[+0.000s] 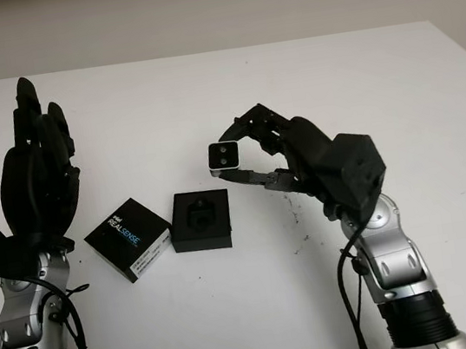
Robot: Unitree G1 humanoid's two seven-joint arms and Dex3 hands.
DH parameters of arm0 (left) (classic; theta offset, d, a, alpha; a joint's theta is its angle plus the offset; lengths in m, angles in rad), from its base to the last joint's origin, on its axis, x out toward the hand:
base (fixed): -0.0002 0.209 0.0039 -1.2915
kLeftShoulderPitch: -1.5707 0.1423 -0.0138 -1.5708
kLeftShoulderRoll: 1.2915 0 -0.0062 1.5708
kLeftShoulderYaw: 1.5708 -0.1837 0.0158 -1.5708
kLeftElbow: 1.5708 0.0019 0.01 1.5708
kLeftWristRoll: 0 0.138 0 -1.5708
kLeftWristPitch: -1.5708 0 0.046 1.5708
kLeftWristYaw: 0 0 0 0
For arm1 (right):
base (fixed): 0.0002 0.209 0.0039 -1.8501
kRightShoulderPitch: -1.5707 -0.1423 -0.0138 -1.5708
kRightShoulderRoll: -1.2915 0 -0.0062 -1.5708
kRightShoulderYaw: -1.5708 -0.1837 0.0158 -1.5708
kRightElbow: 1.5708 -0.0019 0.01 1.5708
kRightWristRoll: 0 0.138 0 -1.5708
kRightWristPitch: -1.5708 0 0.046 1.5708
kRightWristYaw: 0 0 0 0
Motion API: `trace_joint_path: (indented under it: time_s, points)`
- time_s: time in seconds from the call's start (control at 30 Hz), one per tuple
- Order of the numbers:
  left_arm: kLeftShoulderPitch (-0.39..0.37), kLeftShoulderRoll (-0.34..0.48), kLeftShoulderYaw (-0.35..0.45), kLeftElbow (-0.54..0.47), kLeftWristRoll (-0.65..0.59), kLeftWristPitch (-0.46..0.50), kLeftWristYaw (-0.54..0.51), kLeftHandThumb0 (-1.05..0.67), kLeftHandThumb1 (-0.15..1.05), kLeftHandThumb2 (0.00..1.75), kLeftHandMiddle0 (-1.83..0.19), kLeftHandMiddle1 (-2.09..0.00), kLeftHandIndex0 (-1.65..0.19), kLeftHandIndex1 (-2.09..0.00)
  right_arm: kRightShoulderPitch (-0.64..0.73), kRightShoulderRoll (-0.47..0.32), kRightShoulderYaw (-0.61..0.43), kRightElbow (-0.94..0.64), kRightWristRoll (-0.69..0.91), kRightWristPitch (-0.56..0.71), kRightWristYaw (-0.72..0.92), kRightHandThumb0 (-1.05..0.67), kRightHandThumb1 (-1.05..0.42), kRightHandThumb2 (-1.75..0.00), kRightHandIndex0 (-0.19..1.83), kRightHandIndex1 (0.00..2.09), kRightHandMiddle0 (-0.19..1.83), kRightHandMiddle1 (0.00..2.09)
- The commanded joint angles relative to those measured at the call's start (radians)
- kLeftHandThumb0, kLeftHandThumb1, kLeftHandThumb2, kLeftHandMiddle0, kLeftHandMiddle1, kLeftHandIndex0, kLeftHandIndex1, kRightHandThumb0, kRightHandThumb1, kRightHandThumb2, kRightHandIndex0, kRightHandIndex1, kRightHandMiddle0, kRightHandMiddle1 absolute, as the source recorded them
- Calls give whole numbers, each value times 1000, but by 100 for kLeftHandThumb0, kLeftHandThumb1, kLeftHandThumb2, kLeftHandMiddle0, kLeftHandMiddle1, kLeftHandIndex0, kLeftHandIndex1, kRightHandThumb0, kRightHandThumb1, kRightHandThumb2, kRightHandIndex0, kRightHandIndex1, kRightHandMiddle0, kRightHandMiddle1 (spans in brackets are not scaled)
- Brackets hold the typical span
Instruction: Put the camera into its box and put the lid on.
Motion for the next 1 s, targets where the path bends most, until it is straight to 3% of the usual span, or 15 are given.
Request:
trace_joint_path:
  time_s: [0.0,0.5,0.97]
  points:
    - [5,-5,1,-17,-5,2,-2,-79,105,57,19,0,19,0,4,12,5,-34,-6,13,-12,-38,-100,-6,18,5,23,170]
    - [7,-7,-2,-23,0,7,5,-79,105,58,19,0,19,0,49,71,39,-33,-5,67,-20,-40,-97,-5,22,7,26,167]
    - [5,-10,-1,-24,1,14,10,-79,105,57,19,0,19,0,32,66,59,65,-22,14,28,-37,-96,-5,23,7,28,168]
